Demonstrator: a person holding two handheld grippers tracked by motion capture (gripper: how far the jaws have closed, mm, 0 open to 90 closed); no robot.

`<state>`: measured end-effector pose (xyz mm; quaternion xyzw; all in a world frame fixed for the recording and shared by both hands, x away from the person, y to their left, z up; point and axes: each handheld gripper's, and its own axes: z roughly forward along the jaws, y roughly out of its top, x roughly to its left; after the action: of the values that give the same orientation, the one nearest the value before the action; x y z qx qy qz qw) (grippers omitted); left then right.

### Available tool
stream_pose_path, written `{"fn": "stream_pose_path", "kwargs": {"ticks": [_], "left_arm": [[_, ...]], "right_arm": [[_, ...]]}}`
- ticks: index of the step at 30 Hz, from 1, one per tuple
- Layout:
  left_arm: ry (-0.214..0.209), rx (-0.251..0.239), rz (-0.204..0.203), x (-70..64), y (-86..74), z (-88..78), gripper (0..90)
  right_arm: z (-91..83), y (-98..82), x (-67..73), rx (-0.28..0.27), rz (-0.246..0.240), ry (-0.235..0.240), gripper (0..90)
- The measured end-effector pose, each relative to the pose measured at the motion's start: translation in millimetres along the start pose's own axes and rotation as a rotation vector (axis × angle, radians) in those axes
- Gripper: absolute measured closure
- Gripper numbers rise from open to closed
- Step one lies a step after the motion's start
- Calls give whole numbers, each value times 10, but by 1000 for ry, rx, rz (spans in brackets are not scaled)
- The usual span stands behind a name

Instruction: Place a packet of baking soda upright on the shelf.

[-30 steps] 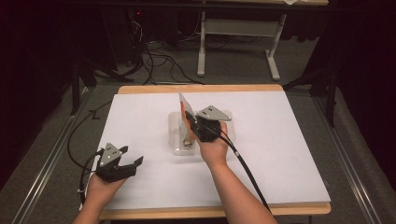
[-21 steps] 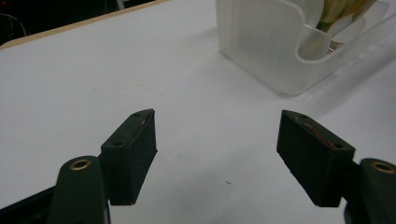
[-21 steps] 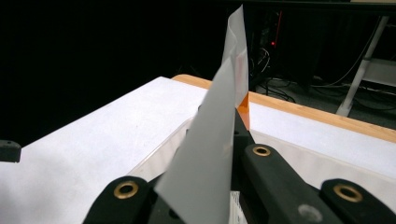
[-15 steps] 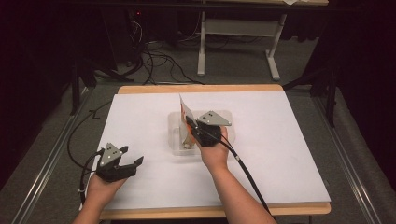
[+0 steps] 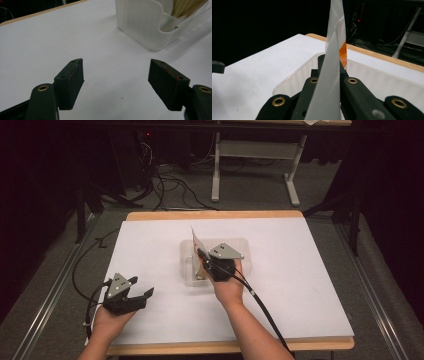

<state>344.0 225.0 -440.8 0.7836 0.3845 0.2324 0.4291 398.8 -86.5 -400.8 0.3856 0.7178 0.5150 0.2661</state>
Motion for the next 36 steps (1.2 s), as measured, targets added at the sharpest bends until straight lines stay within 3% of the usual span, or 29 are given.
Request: {"fn": "stream_pose_path", "kwargs": {"ticks": [9, 12, 20, 22, 23, 26, 36], "left_arm": [[1, -4, -2, 2, 1, -5, 290], [1, -4, -1, 5, 4, -5, 290], [3, -7, 0, 14, 6, -2, 290], [2, -8, -1, 13, 6, -3, 289], [2, -8, -1, 13, 6, -3, 289], [2, -6, 3, 11, 8, -2, 289], [2, -6, 3, 10, 8, -2, 290]], "right_arm": [[-14, 30, -19, 11, 2, 9, 860], [-6, 62, -33, 19, 14, 16, 740], [-20, 145, -51, 20, 29, 29, 532], [-18, 167, -53, 33, 23, 28, 398], [-18, 167, -53, 33, 23, 28, 398], [-28, 193, -66, 43, 18, 4, 268], [-70, 230, -98, 37, 26, 1, 249]]}}
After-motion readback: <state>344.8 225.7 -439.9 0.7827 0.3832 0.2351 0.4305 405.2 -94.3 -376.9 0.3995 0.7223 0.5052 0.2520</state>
